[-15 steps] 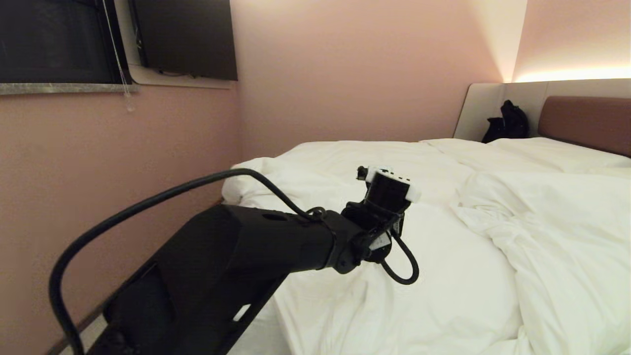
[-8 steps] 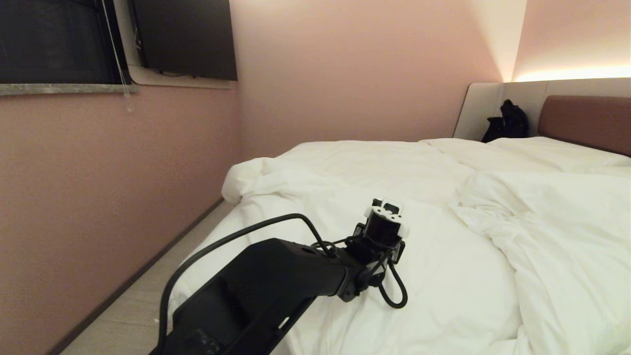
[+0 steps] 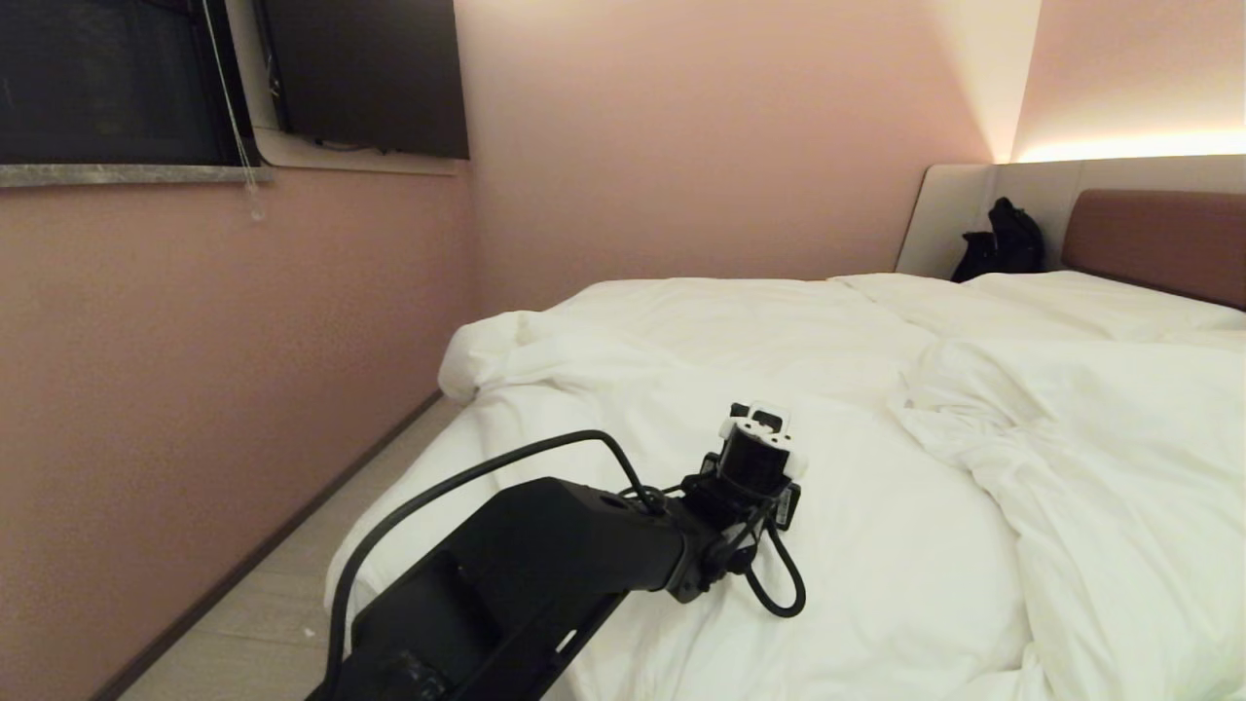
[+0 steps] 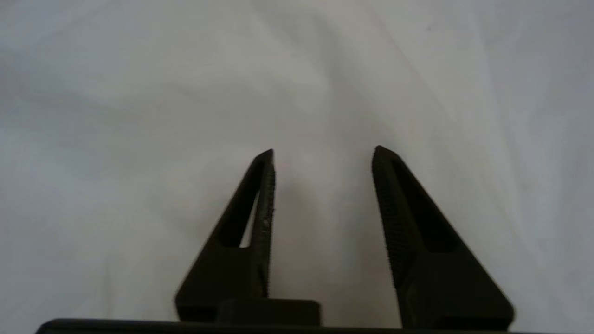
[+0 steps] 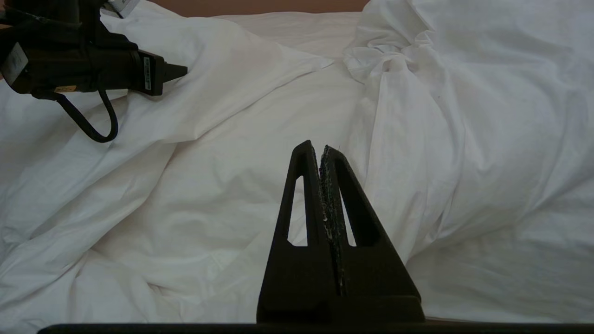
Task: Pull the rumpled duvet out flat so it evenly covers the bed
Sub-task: Flatten the corners of the folded blanket
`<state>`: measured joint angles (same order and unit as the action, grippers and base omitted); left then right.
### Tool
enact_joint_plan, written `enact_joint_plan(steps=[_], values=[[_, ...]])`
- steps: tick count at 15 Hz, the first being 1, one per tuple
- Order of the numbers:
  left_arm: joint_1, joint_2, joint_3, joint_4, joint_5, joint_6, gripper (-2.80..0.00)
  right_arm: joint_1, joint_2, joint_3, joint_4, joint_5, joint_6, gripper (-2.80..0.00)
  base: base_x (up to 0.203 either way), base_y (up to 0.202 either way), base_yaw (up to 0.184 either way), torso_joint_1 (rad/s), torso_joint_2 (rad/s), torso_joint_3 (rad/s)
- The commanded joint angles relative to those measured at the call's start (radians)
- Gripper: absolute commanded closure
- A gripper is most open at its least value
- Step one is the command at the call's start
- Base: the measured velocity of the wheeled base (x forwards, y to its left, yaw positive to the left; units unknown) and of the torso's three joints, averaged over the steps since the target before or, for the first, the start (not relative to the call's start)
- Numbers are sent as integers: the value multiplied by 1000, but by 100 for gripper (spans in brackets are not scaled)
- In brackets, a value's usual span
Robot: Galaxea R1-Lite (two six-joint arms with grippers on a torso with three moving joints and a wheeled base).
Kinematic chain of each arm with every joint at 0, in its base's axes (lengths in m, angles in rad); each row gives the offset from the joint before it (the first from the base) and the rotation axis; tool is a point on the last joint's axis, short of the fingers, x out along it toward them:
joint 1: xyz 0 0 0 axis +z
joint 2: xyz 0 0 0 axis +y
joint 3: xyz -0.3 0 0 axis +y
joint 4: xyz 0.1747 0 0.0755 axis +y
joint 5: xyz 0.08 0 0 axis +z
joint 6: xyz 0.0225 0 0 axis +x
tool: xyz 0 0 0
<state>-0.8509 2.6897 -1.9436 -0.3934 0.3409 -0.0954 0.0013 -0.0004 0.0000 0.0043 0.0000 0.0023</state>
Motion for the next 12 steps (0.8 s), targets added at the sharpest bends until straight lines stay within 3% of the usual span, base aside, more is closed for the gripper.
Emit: enact_joint_plan(steps=[1,3,4,12], values=[[0,-46,2,1,-54,-41,-280,0,0,0,0,2,1,0,0,0,0,0,0,0],[-1,-67,2,21,-148,-122,-280,0,0,0,0,0,1,0,0,0,0,0,0,0],[1,-61,0,37,-179,-133,-280,0,0,0,0,0,-1,0,0,0,0,0,0,0],[56,28,-1,114,-264,-124,-280,0,0,0,0,2,1,0,0,0,0,0,0,0]])
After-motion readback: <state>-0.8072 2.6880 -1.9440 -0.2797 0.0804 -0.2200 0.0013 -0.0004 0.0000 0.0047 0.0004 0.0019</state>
